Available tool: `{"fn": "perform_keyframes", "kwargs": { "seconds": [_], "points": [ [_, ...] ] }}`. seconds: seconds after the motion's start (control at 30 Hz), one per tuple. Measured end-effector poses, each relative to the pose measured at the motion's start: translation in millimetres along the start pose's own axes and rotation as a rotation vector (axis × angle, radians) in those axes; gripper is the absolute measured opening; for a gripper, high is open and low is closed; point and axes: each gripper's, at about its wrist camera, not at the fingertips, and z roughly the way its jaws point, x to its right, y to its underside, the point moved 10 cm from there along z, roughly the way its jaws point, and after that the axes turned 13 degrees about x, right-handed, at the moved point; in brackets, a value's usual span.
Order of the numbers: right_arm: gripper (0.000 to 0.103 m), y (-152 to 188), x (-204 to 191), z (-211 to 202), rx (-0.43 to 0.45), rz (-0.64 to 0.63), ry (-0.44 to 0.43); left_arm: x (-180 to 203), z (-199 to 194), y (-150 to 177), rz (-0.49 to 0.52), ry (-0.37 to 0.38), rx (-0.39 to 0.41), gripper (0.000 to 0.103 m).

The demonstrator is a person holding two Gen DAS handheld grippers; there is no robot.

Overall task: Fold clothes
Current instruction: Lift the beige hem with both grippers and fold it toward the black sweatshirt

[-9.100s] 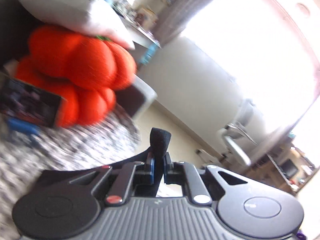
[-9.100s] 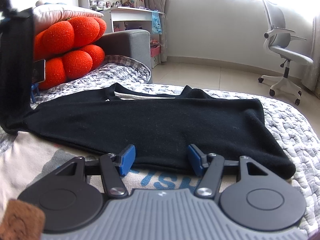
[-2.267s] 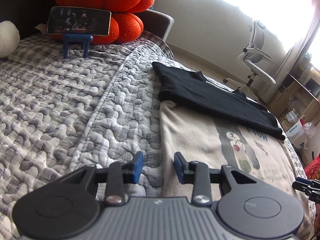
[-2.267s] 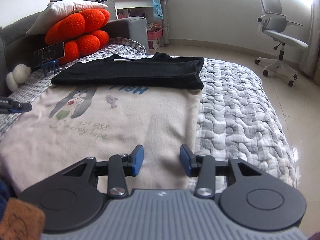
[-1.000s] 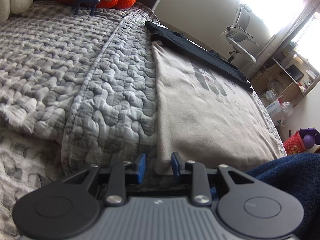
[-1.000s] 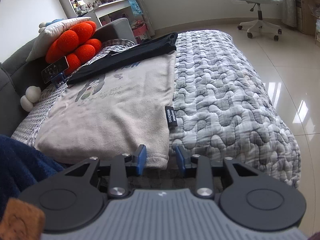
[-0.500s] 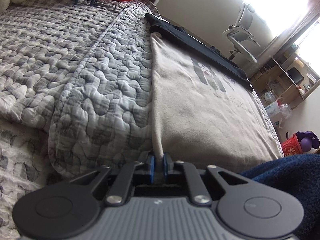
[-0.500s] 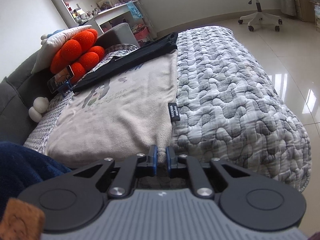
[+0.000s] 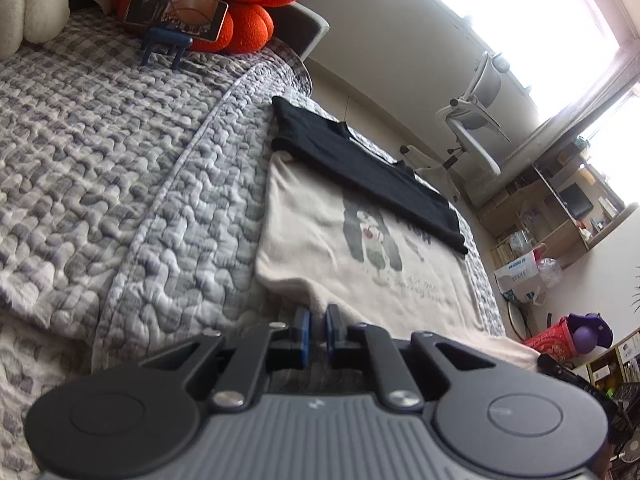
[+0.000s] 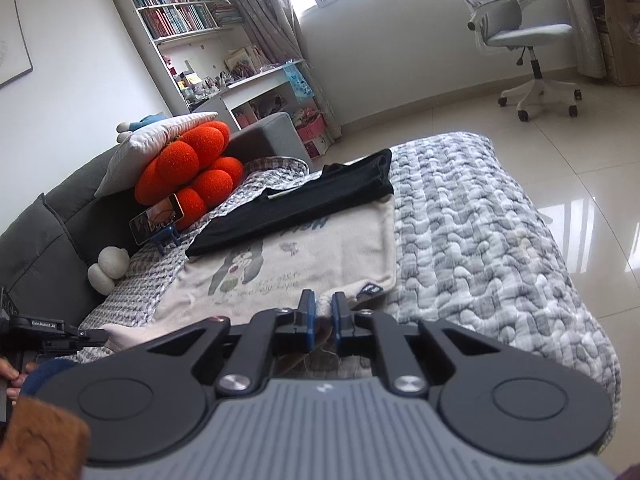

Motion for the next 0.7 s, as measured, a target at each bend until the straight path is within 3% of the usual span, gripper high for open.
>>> {"fn": "perform_keyframes", "kwargs": {
  "seconds": [0.23,0.47,0.63,0.7],
  "points": [
    [0.011,-26.6,10.9,44.3,0.028,-0.015,0.006,-4.3,48.9,-39.2,-0.029,-0.036,0.012,0.008],
    [0.011,-19.3,48.3,112.5,-0.044,0.012,0.096,-30.0,112.5,-48.4,-0.154,-0.078,-0.057,0.008],
    [0.012,-9.3,64.6,133.6,-0.076,0.062,0.130,-43.0,122.3,-51.1,-0.229,-0.071,-0.049,0.010],
    [0.019,-15.8,66.9,130.9,-0.050,0.108,0.110,-46.9,117.7,-52.5,-0.231,-0.074,-0.037,0.018]
  ]
}}
